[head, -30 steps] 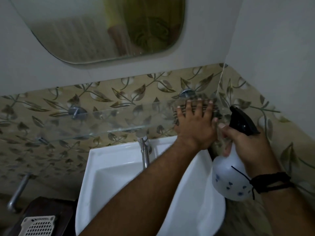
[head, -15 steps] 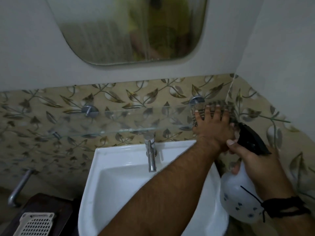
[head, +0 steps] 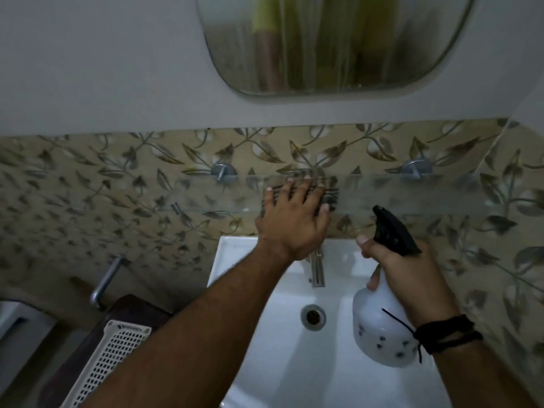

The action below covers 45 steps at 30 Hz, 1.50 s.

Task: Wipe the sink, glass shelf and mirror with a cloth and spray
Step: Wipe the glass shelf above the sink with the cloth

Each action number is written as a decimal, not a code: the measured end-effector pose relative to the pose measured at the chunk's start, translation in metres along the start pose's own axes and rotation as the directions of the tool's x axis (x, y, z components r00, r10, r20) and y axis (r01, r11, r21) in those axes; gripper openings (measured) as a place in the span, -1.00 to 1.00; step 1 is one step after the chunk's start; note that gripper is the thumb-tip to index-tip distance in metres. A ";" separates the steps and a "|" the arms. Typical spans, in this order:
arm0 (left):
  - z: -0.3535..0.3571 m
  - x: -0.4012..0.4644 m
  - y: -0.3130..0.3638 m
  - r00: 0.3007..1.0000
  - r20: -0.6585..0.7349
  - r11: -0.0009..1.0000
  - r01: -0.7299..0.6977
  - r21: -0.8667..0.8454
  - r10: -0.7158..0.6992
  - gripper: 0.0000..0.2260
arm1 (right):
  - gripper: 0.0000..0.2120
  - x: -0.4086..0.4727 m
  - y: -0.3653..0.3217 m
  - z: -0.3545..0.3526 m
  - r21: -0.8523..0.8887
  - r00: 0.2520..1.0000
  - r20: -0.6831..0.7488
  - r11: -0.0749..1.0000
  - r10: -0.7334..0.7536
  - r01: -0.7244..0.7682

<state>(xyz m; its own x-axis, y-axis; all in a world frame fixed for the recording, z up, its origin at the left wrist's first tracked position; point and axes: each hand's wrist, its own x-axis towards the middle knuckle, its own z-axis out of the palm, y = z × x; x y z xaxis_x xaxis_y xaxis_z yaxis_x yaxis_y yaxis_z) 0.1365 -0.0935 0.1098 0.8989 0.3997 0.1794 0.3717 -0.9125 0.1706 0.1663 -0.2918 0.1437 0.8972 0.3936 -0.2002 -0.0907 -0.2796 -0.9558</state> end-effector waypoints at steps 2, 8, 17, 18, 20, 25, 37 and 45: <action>-0.008 0.000 -0.027 0.999 0.027 0.999 0.039 0.012 -0.040 -0.47 | -0.82 0.002 -0.001 0.016 0.003 0.999 0.033 1.000 0.003 -0.003; -0.039 0.003 -0.123 0.975 0.180 0.991 0.123 0.059 -0.132 -0.44 | -0.76 0.008 -0.004 0.056 0.020 0.996 0.083 1.000 0.020 -0.022; -0.090 0.016 -0.171 0.968 0.240 0.938 -0.146 0.315 0.070 -0.58 | -0.81 0.011 -0.002 0.097 0.033 0.992 0.126 0.999 -0.017 0.013; -0.094 0.016 -0.178 0.964 0.253 0.949 -0.151 0.278 0.079 -0.59 | -0.81 0.011 -0.001 0.101 0.028 0.991 0.132 0.999 -0.025 0.022; -0.099 0.013 -0.193 0.963 0.252 0.965 -0.154 0.212 0.099 -0.60 | -0.81 0.009 0.001 0.110 0.022 0.989 0.146 0.999 -0.032 0.029; -0.098 -0.010 -0.236 0.998 0.037 0.997 0.056 -0.054 -0.054 -0.65 | -0.83 0.004 0.012 0.132 0.057 0.978 0.208 0.998 -0.013 0.001; -0.023 -0.050 -0.227 0.716 0.597 -0.543 0.358 -0.760 -0.363 -0.60 | -0.80 0.034 0.039 0.181 0.296 0.921 0.389 0.945 0.013 -0.138; -0.003 -0.031 -0.188 0.838 0.472 -0.836 0.034 -0.548 -0.275 -0.60 | -0.77 0.064 0.038 0.199 0.471 0.843 0.537 0.837 -0.022 -0.278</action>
<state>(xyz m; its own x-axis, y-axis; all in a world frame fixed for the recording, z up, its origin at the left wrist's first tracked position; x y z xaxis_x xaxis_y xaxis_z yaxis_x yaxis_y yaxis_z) 0.0376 0.0661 0.0754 0.7603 0.5450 -0.3535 -0.4070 0.8238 0.3945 0.1344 -0.1033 0.0514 0.5264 0.8083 -0.2638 -0.5291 0.0685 -0.8458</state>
